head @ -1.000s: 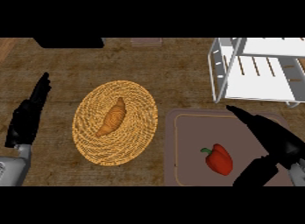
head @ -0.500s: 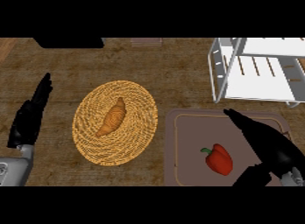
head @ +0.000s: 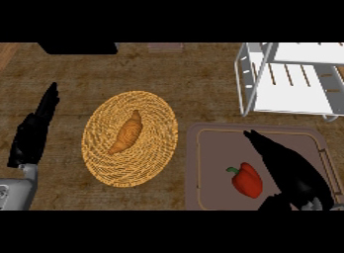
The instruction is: Pick the bell pepper from the tray and place it in the tiered basket
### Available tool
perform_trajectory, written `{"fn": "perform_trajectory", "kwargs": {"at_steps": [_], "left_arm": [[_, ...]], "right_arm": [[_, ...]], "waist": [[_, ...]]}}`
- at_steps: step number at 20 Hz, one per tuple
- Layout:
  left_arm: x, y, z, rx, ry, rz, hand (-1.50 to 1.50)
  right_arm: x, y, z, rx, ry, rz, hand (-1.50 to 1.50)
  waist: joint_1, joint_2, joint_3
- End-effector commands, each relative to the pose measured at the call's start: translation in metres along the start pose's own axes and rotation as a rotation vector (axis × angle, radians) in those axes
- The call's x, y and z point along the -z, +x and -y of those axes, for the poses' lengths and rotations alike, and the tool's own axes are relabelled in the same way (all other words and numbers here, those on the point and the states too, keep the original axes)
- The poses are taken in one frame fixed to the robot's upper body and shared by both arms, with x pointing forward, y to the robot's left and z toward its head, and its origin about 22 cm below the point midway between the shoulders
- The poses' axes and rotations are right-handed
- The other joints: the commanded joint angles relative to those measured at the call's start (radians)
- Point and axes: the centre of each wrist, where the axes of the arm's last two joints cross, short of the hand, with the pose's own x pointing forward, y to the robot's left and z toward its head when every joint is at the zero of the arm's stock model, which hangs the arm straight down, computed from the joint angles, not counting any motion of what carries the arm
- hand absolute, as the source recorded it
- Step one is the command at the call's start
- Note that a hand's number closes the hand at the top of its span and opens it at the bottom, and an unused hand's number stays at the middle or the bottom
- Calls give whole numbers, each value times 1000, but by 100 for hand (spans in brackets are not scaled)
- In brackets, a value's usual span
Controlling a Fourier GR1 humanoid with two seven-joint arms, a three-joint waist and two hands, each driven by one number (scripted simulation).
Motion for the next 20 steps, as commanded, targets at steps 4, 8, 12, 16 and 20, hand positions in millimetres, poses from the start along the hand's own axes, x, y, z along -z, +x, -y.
{"fn": "perform_trajectory", "kwargs": {"at_steps": [4,8,12,16,20], "left_arm": [[8,-12,-6,1,12,-9,0],[-1,5,-8,8,-2,5,0],[8,-10,-16,-29,-12,-1,0],[-1,-7,0,-4,-5,-11,0],[-10,-19,-16,0,-3,-1,0]], "right_arm": [[-7,17,-9,-21,37,-97,-150],[20,11,-18,-12,31,-103,-150],[27,3,-28,-32,71,-94,-150],[34,0,-35,-38,98,-98,-150],[55,-8,-29,2,110,-98,-150]], "waist": [[-4,0,0],[2,0,0],[-2,1,0],[-1,1,0],[2,1,0]]}}
